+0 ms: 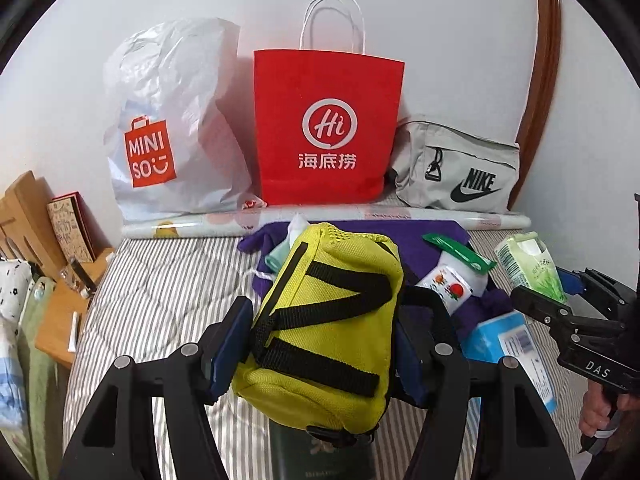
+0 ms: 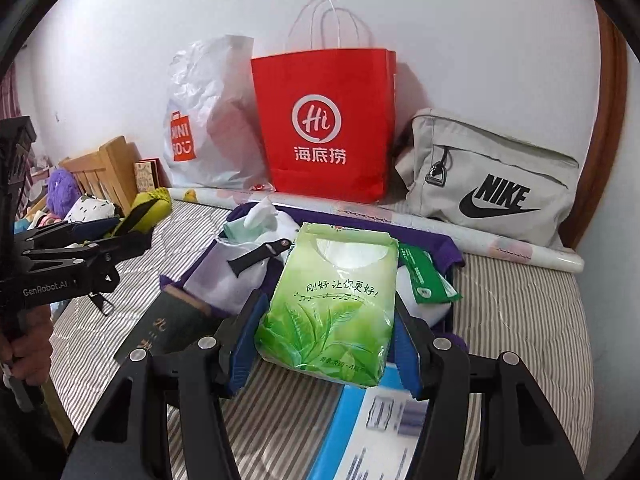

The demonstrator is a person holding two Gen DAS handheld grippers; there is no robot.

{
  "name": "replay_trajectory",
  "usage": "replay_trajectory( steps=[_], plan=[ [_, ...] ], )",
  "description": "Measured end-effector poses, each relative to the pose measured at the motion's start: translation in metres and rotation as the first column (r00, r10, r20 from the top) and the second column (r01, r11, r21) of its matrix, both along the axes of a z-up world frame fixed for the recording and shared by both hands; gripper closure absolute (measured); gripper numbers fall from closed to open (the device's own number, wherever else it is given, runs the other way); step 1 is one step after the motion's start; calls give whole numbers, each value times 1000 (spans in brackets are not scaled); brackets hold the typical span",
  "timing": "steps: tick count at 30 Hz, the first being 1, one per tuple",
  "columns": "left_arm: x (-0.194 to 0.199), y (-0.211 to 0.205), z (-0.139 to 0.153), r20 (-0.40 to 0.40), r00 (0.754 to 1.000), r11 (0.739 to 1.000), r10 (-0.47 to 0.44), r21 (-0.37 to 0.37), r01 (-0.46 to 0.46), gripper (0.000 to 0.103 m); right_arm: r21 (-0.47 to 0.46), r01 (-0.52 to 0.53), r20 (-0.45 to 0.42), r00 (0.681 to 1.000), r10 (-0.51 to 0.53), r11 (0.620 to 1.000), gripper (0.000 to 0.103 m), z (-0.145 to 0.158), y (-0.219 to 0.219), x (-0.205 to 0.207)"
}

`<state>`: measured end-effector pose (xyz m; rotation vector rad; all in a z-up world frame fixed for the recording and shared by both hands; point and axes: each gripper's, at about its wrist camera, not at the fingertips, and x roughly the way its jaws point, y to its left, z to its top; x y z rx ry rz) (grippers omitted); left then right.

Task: Organize soft objects
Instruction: 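Lower both held items onto the purple towel and open both tools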

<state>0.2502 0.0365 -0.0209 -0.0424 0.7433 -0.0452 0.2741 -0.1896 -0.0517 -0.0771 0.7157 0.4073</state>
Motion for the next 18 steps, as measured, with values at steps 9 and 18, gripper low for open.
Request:
replay_trajectory(
  steps=[9, 18],
  plan=[
    [37, 8, -3, -9, 1000, 1000, 11, 0, -11, 39, -17, 28, -26, 999, -29, 999, 45, -9, 3, 44],
    [75, 19, -24, -102, 993, 994, -65, -90, 56, 39, -16, 23, -72, 997, -24, 1000, 45, -23, 4, 81]
  ],
)
